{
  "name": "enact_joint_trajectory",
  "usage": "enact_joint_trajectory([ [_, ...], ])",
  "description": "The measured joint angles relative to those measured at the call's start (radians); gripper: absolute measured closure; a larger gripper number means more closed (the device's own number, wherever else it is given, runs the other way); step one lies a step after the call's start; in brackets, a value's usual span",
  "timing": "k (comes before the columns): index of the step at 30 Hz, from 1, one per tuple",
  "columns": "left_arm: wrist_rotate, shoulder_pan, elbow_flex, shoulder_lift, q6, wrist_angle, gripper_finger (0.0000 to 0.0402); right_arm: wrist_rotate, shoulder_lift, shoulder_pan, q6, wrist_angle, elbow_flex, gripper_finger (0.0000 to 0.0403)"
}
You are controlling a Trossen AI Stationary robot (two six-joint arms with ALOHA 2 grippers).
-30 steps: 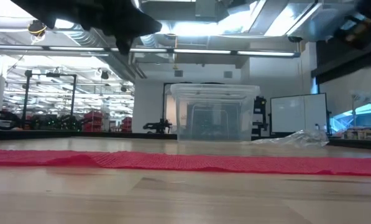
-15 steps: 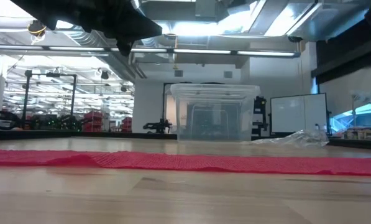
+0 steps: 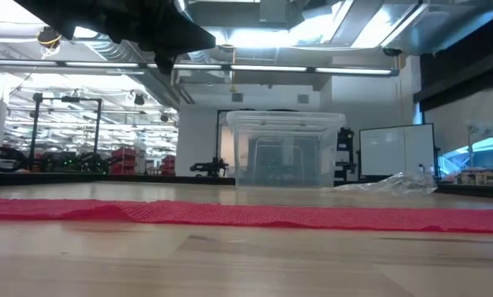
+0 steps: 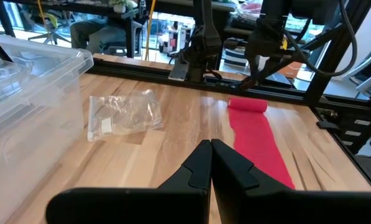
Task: Roll bandage
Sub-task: Roll the red bandage
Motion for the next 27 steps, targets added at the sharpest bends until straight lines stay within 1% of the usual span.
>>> enact_joint_trajectory([
  [7, 0.0, 0.0, 0.0, 0.0, -0.001, 0.0, 0.04, 0.004, 0.0, 0.009, 0.115, 0.001, -0.001, 0.025],
  [12, 0.0, 0.0, 0.0, 0.0, -0.025, 0.002, 0.04, 0.001, 0.021, 0.009, 0.198, 0.001, -0.002, 0.022],
  [15, -0.001, 0.0, 0.0, 0.0, -0.028, 0.002, 0.04, -0.019, 0.051, 0.009, 0.237, 0.011, -0.018, 0.0217],
  [19, -0.001, 0.0, 0.0, 0.0, -0.02, 0.002, 0.04, -0.091, 0.103, 0.007, 0.264, 0.02, -0.054, 0.0223],
  [22, -0.001, 0.0, 0.0, 0.0, -0.01, 0.002, 0.04, -0.094, 0.128, 0.008, 0.294, 0.049, -0.084, 0.0229],
  [27, -0.002, 0.0, 0.0, 0.0, -0.011, 0.002, 0.04, -0.103, 0.151, 0.007, 0.31, 0.149, -0.129, 0.0233],
])
